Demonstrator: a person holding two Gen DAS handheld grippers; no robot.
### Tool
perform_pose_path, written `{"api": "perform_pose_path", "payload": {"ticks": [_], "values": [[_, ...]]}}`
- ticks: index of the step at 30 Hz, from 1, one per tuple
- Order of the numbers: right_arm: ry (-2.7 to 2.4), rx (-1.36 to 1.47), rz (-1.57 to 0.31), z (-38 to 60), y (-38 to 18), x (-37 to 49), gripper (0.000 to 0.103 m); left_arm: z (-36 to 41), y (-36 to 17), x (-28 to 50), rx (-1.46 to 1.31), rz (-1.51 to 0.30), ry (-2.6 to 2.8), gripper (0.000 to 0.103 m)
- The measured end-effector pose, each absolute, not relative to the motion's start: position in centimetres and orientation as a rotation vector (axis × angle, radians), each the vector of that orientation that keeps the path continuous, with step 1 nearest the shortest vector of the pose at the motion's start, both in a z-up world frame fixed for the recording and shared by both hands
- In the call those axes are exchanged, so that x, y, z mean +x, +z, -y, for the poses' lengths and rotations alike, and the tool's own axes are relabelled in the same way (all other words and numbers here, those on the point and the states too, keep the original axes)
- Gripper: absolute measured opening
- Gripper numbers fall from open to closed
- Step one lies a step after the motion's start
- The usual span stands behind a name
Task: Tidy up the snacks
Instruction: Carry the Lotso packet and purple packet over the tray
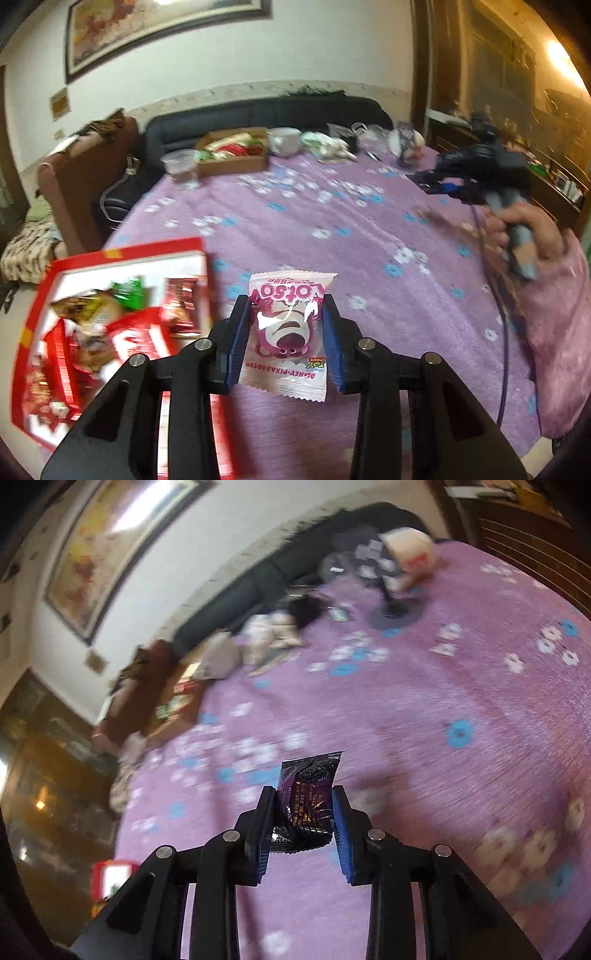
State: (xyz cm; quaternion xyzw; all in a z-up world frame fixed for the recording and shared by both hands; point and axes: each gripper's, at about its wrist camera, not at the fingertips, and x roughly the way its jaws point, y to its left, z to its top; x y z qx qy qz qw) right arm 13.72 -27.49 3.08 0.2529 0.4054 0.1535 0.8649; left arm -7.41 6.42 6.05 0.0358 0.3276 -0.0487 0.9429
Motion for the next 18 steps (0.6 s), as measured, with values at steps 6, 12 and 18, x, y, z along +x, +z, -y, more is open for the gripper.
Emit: {"api": "perform_pose_path", "payload": {"ticks": [6, 12, 18], "values": [[0.538, 0.49, -0.831, 20.1, 5.4, 9.0, 0.03, -9.6, 7.3, -9.0, 0.049, -0.609, -0.024, 0.035], [0.685, 0.439, -0.808, 13.0, 6.2, 4.1, 0.03, -12.7, 7.2, -10.9, -0.006, -0.595, 0.029, 0.035], [0.773, 0.38, -0.823, 7.7, 5.9, 0.8, 0.03, -16.0, 6.6, -12.6, -0.047, -0.597, 0.109, 0.035]]}}
